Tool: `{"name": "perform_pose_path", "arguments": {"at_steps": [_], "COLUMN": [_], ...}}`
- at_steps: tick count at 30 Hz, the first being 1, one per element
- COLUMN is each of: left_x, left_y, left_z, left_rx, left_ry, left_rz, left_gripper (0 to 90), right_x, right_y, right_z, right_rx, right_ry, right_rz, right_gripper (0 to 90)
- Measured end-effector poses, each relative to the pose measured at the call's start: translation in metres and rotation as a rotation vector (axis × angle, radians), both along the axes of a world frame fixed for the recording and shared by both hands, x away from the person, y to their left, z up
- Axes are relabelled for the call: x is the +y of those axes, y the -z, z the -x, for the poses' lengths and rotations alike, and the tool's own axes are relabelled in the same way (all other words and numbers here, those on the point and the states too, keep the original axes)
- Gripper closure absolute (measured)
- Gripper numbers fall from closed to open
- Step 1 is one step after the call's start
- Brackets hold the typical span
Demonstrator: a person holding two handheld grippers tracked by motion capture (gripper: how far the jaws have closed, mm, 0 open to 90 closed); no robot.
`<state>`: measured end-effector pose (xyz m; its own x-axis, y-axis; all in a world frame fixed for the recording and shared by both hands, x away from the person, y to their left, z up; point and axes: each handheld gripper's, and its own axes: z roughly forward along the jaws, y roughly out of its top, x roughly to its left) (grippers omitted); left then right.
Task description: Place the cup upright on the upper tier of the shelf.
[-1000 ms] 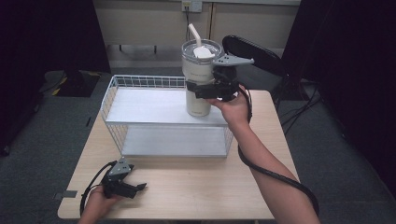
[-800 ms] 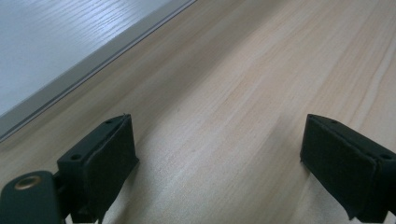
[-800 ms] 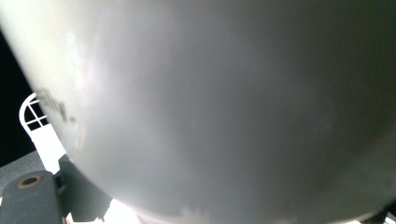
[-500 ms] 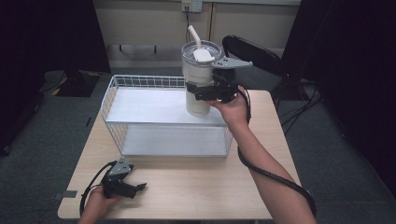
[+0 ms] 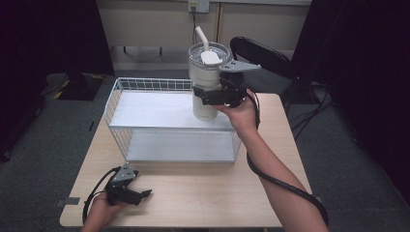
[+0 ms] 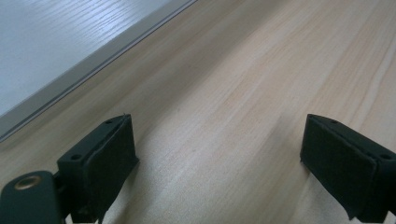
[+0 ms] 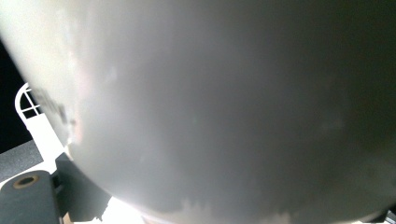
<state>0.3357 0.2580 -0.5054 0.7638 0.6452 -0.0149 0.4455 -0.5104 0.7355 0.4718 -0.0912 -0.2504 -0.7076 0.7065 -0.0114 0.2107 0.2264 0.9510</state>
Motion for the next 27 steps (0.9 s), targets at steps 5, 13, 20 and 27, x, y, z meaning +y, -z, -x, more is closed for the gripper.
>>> {"name": "perform_pose_path", "arguments": {"at_steps": [5, 13, 20, 27], "left_x": [-0.0001, 0.0000, 0.0000, -0.0001], "left_y": [0.0001, 0.0000, 0.0000, 0.0000], "left_z": [0.0001, 0.0000, 0.0000, 0.0003], "left_rx": [0.002, 0.000, 0.000, 0.002], "left_ry": [-0.001, 0.000, 0.000, -0.002], "left_rz": [0.002, 0.000, 0.000, 0.002], "left_gripper": [9.7, 9.7, 9.7, 9.7], "right_x": [0.0004, -0.0005, -0.0013, -0.0020], "right_y": [-0.0008, 0.0020, 0.0034, 0.0045], "right_z": [0.0006, 0.0015, 0.0036, 0.0046], "right_rx": [0.002, -0.011, -0.015, -0.018], "right_ry": [0.002, 0.001, 0.008, 0.014], "right_rz": [0.014, 0.005, 0.009, 0.005], "right_gripper": [9.0, 9.0, 8.9, 9.0]}}
